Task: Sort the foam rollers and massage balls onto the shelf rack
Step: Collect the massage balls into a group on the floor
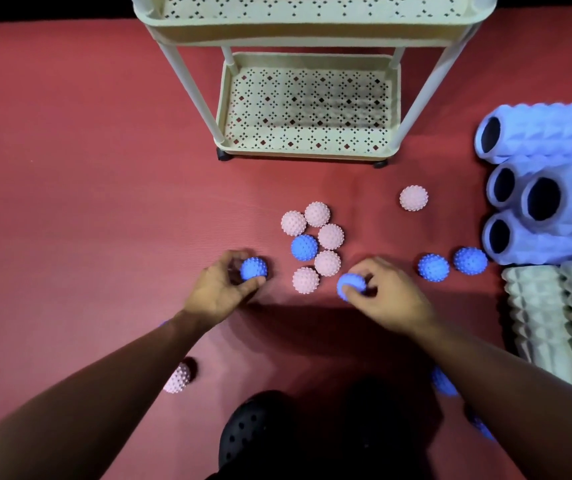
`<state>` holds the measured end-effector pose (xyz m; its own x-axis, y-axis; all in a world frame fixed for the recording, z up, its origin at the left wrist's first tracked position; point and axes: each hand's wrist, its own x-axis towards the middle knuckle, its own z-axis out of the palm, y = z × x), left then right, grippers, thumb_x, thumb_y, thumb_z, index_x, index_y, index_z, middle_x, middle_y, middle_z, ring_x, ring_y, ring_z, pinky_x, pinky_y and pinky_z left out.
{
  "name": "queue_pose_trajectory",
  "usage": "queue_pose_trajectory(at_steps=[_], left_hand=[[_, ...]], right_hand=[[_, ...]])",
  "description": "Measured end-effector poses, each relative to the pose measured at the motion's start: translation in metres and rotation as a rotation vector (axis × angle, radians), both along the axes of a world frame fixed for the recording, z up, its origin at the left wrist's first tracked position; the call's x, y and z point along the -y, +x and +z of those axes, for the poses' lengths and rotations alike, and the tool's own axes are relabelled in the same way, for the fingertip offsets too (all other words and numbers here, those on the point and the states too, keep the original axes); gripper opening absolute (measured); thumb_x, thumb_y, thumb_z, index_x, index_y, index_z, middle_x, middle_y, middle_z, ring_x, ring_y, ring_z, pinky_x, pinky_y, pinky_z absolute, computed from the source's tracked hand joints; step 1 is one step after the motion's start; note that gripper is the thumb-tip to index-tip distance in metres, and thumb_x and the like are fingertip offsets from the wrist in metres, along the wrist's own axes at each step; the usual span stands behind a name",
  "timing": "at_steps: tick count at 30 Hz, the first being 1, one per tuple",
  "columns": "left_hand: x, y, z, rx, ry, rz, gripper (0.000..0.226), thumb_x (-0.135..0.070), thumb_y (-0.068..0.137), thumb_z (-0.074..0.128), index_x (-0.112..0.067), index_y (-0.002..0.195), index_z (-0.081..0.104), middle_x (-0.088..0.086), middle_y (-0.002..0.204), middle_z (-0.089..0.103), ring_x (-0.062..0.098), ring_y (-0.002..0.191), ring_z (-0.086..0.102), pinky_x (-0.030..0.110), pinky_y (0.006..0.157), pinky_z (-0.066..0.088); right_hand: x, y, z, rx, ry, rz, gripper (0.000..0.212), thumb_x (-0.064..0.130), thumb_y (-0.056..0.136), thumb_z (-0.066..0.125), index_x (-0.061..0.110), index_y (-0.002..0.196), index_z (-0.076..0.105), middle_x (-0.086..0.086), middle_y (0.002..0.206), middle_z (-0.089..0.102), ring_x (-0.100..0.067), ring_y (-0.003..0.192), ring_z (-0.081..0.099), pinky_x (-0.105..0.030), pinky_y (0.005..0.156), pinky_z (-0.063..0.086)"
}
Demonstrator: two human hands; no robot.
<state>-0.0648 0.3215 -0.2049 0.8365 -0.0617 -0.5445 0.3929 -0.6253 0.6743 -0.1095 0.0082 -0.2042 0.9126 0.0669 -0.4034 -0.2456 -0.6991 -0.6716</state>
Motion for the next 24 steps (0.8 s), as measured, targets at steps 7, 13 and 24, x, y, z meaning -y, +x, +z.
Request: queue_pose_trajectory(at_steps=[7, 13, 24], left_hand=[[0.057, 0.021, -0.007, -0.033, -0.146, 0.235, 0.028, -0.022, 0.087, 0.078, -0.019, 0.112, 0.064, -0.007, 0.090, 0.066, 0.015, 0.081, 0.067, 0.018, 0.075, 0.053], [0.069, 0.031, -0.009, -0.021, -0.096, 0.229, 0.042, -0.024, 0.089, 0.075, -0.014, 0.128, 0.060, -0.006, 0.100, 0.064, 0.020, 0.098, 0.068, 0.036, 0.094, 0.054], [0.058, 0.028, 0.001, -0.032, -0.151, 0.173, 0.044, -0.022, 0.090, 0.075, -0.017, 0.130, 0.059, -0.001, 0.120, 0.066, 0.016, 0.102, 0.069, 0.033, 0.092, 0.055]], right_hand=[[0.006, 0.031, -0.009, -0.044, 0.009, -0.349, 0.041, 0.021, 0.089, 0.069, 0.017, 0.129, 0.063, -0.003, 0.129, 0.063, -0.023, 0.116, 0.063, -0.043, 0.107, 0.046], [-0.012, 0.037, -0.003, -0.073, -0.019, -0.290, 0.040, 0.028, 0.090, 0.070, 0.022, 0.129, 0.062, 0.000, 0.123, 0.069, -0.023, 0.108, 0.067, -0.040, 0.099, 0.050], [0.004, 0.037, 0.011, 0.032, -0.111, -0.241, 0.039, 0.044, 0.089, 0.068, 0.027, 0.123, 0.063, 0.009, 0.120, 0.062, -0.017, 0.101, 0.066, -0.038, 0.094, 0.052]])
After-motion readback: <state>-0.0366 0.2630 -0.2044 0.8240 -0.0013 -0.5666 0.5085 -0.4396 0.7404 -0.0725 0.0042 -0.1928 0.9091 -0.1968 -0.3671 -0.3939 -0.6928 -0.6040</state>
